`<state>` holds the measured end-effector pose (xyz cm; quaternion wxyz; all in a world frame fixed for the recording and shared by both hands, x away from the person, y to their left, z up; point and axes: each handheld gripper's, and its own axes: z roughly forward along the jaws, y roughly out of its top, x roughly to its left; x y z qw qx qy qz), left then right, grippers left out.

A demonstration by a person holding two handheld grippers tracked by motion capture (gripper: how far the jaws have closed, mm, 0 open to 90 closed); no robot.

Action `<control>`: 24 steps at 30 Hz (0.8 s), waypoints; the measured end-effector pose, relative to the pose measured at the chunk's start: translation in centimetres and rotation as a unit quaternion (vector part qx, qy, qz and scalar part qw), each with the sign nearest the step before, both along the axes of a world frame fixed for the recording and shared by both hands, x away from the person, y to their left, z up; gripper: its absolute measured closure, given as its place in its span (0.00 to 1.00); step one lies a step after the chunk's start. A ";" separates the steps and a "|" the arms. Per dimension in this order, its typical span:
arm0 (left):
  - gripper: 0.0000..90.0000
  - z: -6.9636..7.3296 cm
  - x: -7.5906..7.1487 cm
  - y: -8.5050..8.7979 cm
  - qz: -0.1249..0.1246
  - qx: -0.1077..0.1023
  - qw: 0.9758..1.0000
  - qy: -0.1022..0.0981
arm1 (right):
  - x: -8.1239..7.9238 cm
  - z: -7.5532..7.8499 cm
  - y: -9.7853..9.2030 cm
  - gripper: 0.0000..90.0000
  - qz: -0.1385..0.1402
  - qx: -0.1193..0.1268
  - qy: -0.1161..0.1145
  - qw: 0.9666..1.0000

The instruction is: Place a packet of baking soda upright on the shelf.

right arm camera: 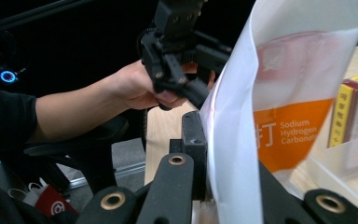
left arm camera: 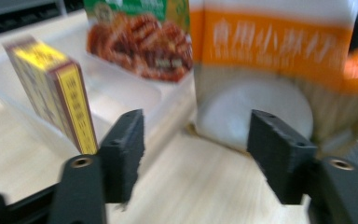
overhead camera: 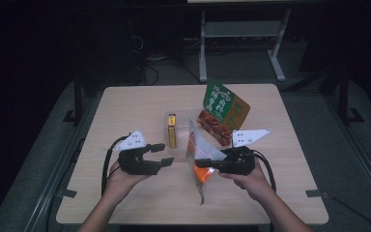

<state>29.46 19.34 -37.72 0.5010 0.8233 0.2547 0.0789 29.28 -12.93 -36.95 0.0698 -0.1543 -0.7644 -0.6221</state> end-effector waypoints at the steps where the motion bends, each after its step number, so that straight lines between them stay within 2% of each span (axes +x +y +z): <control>1: 0.37 -0.3 -0.1 0.1 0.000 0.004 1.000 0.002 | 0.0 0.1 -0.1 1.00 -0.001 0.000 -0.003 1.000; 6: 0.25 -2.1 -0.7 0.8 -0.019 0.029 0.999 0.015 | 0.0 0.3 -0.3 1.00 -0.010 -0.014 -0.016 1.000; 10: 0.22 -3.4 -1.1 1.7 -0.022 0.049 0.998 0.032 | 0.0 0.3 -0.1 1.00 -0.011 -0.029 -0.017 0.999; 11: 0.22 -3.7 -1.3 1.7 -0.016 0.040 0.998 0.036 | 0.0 0.3 0.0 1.00 -0.009 -0.029 -0.017 0.999; 12: 0.21 -3.9 -1.4 2.1 -0.018 0.046 0.998 0.040 | 0.0 0.3 0.0 1.00 -0.009 -0.029 -0.015 0.999; 16: 0.21 -4.8 -1.7 3.0 -0.011 0.045 0.998 0.052 | 0.0 0.7 0.0 1.00 -0.014 -0.030 -0.022 0.999; 20: 0.20 -5.3 -1.4 3.2 -0.011 0.055 0.997 0.055 | 0.3 1.1 -0.3 1.00 -0.023 -0.033 -0.022 0.999; 24: 0.19 -5.9 -1.1 2.8 -0.016 0.067 0.996 0.053 | 1.0 1.7 -0.2 1.00 -0.030 -0.040 -0.032 0.998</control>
